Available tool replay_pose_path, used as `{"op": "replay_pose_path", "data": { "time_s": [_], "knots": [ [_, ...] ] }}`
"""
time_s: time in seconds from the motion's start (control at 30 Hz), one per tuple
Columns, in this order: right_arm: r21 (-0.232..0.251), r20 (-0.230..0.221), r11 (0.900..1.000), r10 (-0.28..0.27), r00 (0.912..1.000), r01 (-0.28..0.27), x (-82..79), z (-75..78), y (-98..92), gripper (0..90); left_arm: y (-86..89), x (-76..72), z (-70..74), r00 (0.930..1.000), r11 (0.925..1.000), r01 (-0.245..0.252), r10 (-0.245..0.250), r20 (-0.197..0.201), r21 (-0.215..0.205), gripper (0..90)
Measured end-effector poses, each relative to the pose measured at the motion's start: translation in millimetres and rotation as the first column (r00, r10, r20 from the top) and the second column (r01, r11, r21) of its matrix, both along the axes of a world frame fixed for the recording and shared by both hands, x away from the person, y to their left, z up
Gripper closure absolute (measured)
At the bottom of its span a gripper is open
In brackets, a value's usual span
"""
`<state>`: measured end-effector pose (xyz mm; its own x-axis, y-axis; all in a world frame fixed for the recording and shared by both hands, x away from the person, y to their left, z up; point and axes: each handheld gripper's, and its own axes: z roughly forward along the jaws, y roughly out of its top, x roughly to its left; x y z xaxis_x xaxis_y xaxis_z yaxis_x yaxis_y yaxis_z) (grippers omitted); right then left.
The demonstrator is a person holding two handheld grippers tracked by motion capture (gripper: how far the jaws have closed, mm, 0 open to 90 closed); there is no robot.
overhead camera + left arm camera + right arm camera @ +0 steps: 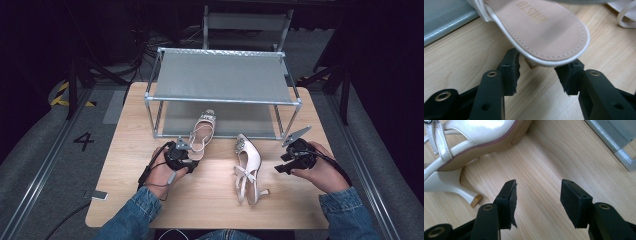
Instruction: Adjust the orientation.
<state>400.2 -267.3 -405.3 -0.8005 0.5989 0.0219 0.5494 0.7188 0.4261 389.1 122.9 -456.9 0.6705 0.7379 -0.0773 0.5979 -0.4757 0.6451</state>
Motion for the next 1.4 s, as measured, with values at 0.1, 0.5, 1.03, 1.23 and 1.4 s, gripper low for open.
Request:
{"op": "replay_pose_path", "data": {
  "time_s": [0.1,0.5,1.03,1.23,1.4],
  "knots": [
    [-0.006,-0.005,1.0,0.003,1.0,-0.003,0.2,-1.7,0.4,47.7,-1.3,1.5,-2.9,1.0,0.9999,-0.002,0.003,0.004,-0.015,61.7],
    [-0.002,0.0,1.0,-0.003,1.0,0.003,-0.1,-0.2,-0.6,47.7,-3.6,7.4,4.8,0.9954,0.9899,-0.045,0.056,0.077,-0.134,76.8],
    [-0.007,-0.01,1.0,-0.009,0.9999,0.009,-0.5,-3.3,-1.8,47.6,-22.6,26.3,18.9,0.9944,0.9841,-0.075,0.086,0.062,-0.161,77.3],
    [-0.01,-0.021,1.0,-0.007,0.9997,0.007,-0.1,-6.3,-1.6,47.6,-29.1,47.6,21.8,0.9892,0.9794,-0.099,0.116,0.089,-0.176,77.5],
    [-0.011,-0.03,1.0,-0.006,0.9995,0.006,0.3,-8.1,-2.1,47.5,-32.4,63.3,20.6,0.9861,0.9781,-0.121,0.138,0.093,-0.17,77.6]
  ]
}}
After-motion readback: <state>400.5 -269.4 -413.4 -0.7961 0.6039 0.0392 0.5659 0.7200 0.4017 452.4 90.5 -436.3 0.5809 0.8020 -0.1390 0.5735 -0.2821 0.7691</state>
